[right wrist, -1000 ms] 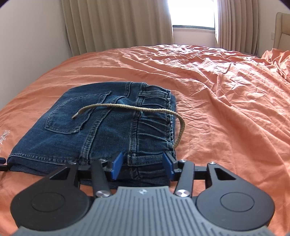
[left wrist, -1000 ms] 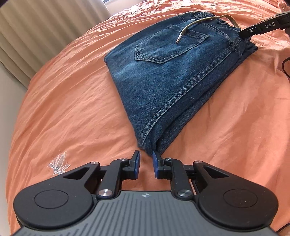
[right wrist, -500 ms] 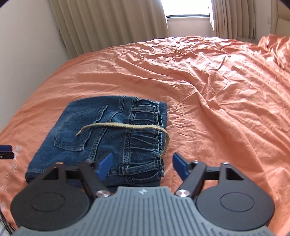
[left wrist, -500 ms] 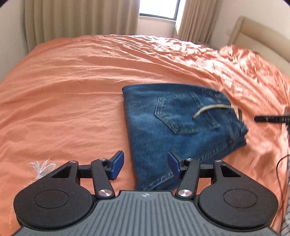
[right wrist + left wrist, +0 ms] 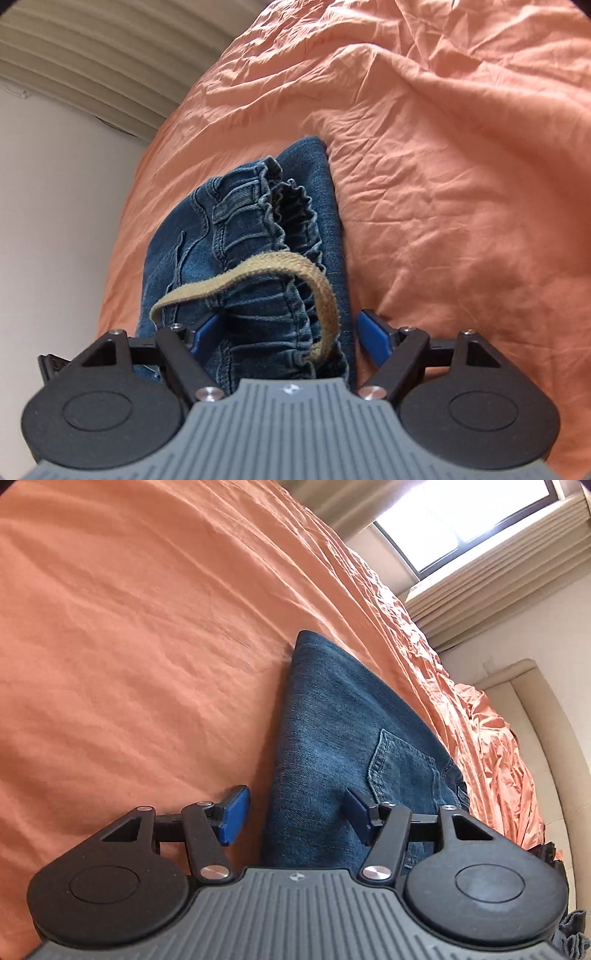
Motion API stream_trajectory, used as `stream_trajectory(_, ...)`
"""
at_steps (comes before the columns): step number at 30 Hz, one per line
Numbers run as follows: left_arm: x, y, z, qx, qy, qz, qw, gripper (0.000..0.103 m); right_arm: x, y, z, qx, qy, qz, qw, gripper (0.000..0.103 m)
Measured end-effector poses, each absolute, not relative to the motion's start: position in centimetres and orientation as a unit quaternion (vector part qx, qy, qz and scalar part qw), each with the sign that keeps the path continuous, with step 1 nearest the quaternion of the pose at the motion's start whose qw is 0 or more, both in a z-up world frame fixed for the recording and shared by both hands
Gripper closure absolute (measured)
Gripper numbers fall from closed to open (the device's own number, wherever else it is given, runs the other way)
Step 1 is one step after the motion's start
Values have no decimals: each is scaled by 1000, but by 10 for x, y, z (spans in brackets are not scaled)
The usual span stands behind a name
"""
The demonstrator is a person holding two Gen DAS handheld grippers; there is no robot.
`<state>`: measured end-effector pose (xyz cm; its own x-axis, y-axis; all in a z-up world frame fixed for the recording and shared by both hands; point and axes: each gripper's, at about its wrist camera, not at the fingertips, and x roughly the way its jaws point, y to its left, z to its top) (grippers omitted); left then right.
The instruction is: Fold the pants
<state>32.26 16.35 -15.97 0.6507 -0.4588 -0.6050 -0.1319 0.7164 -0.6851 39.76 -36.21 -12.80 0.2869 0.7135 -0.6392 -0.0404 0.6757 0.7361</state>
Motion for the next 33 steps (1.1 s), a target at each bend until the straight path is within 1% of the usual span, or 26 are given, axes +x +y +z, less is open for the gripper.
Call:
stream_trajectory(1,324,165,-165,-374,399,-102,831,35,401,-360,-132,317,541,264,733,28)
stream_trajectory(3,325,166,-172,-388,392,-106,827,42,406,-356,-137,316,542,279,727,27)
stream_trajectory(5,327,166,-177,-405,388,-107,821,54,410,-352,-140,320,543,284,723,27)
stream_trajectory(7,328,166,-180,-415,387,-105,816,63,412,-345,-136,311,543,282,727,31)
stream_trajectory(8,328,165,-179,-416,387,-102,817,70,412,-340,-133,301,543,278,732,36)
stream_trajectory(9,327,164,-177,-413,385,-101,819,72,411,-337,-129,294,542,274,738,40)
stream_trajectory(10,326,162,-174,-407,383,-96,824,77,410,-334,-124,286,541,271,743,43)
stream_trajectory(11,324,161,-171,-399,380,-91,830,82,409,-331,-118,275,538,269,750,48)
stream_trajectory(14,320,154,-158,-375,375,-76,844,92,405,-322,-99,242,531,262,768,61)
stream_trajectory(15,318,152,-152,-368,372,-72,849,93,403,-317,-92,230,527,260,776,65)
stream_trajectory(18,315,145,-132,-352,362,-69,860,95,398,-303,-65,203,511,256,795,71)
stream_trajectory(20,311,144,-120,-338,362,-71,866,96,394,-294,-44,190,498,261,805,74)
stream_trajectory(23,300,147,-96,-309,354,-73,880,96,386,-277,-17,170,485,282,811,75)
stream_trajectory(26,287,168,-73,-301,344,-70,887,96,370,-255,2,161,473,302,811,76)
stream_trajectory(30,277,205,-41,-262,354,-56,896,96,361,-213,14,174,464,331,803,76)
stream_trajectory(33,270,235,-18,-226,360,-36,904,96,356,-175,11,194,460,354,791,76)
